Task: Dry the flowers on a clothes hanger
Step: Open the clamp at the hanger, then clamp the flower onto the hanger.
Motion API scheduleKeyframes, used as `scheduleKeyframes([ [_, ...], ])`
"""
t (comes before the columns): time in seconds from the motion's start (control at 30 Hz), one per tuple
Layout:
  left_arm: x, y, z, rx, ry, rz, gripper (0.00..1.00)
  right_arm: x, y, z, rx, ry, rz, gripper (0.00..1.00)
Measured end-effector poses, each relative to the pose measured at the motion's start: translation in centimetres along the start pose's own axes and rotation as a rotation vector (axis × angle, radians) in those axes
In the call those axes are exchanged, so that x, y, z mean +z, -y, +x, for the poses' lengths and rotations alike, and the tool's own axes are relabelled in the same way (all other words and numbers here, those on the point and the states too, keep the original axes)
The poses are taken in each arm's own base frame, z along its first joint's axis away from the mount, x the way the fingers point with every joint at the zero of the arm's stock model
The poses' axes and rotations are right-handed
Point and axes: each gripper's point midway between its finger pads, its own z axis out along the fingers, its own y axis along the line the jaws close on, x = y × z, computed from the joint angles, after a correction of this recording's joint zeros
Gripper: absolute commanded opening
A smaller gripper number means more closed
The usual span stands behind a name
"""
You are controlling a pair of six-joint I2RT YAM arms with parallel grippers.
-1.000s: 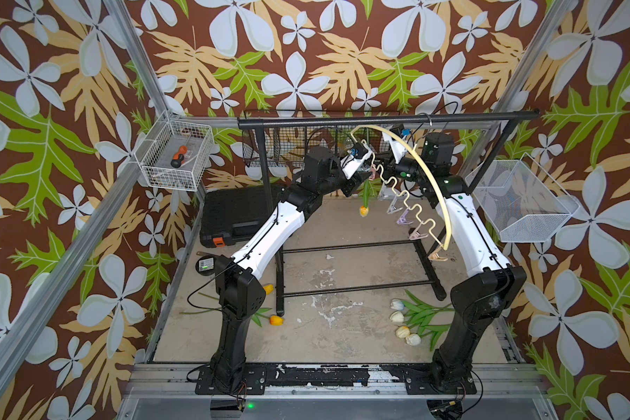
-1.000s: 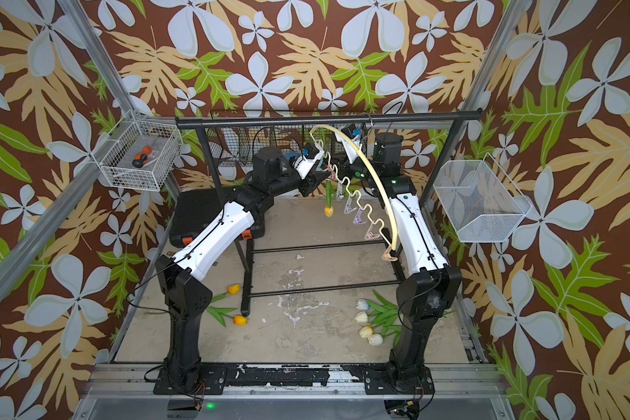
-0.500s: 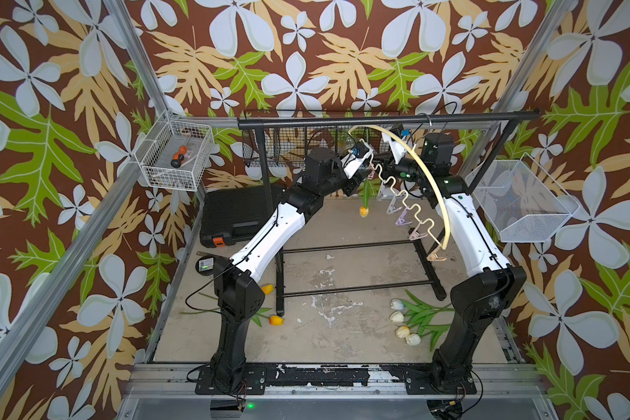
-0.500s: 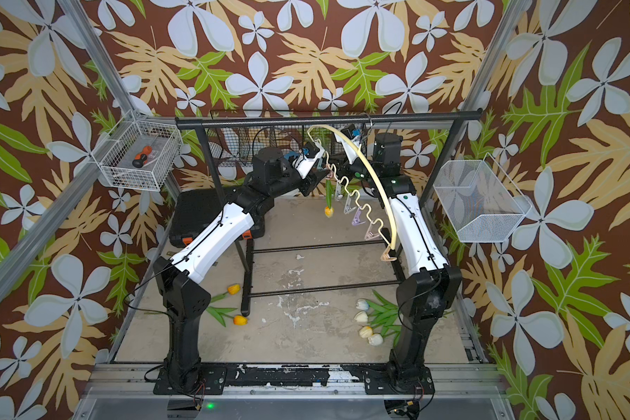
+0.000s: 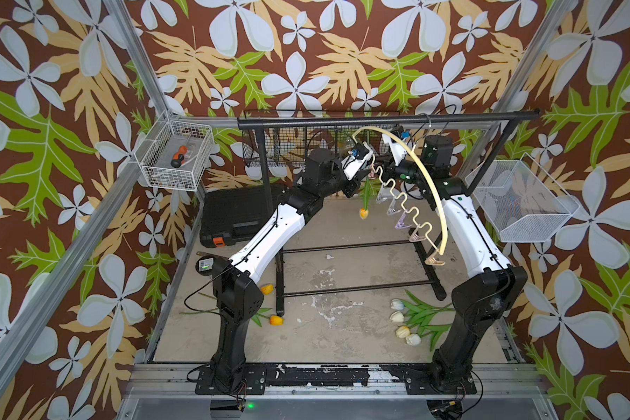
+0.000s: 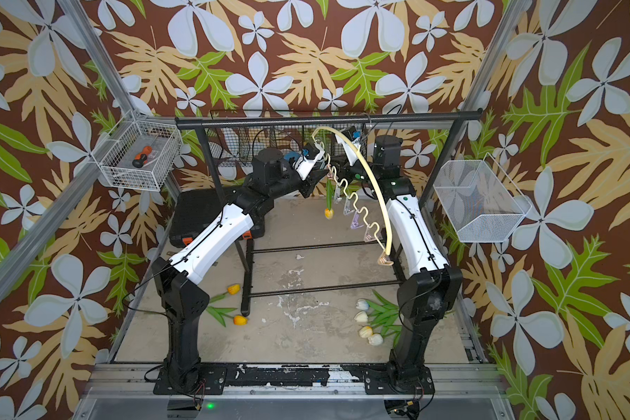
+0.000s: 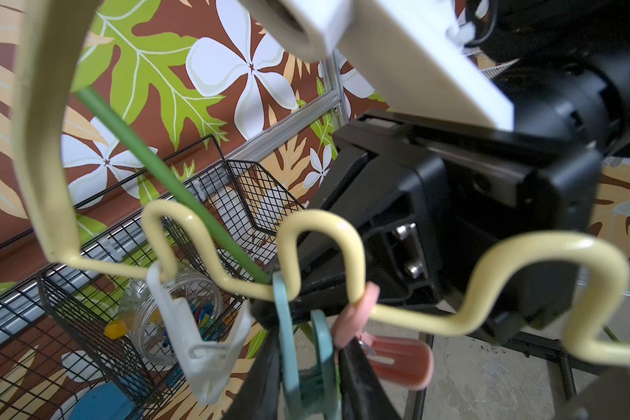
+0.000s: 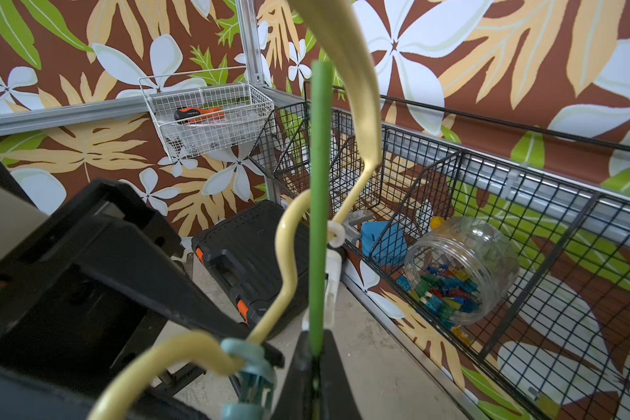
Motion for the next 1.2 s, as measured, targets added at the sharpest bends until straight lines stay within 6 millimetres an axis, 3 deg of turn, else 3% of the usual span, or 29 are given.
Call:
scheduleKeyframes([
  [0.43,-0.9,0.8,-2.4,-0.092,0.086,0.052,0.26,-1.6,0.5,1.7,0.220,0.095,0.081,0.00],
  [0.63,-0.8,0.9,-2.5,-0.130,0.100,0.059,0.24,-1.9,0.5,4.0,0.368,0.139,0.107,0.00],
  [0.87,-0.5,0.9,-2.1,-0.175,0.107,0.060,0.24,-1.4,-0.6,8.1,0.606,0.187,0.049,0.00],
  [1.03,-0.4,1.0,-1.8,-0.192,0.107,0.064,0.24,-0.7,-3.6,7.7,0.647,0.230,-0.074,0.00],
  [1.2,-0.3,1.1,-1.6,-0.217,0.108,0.065,0.24,-1.0,-4.8,6.1,0.646,0.294,-0.146,0.00],
])
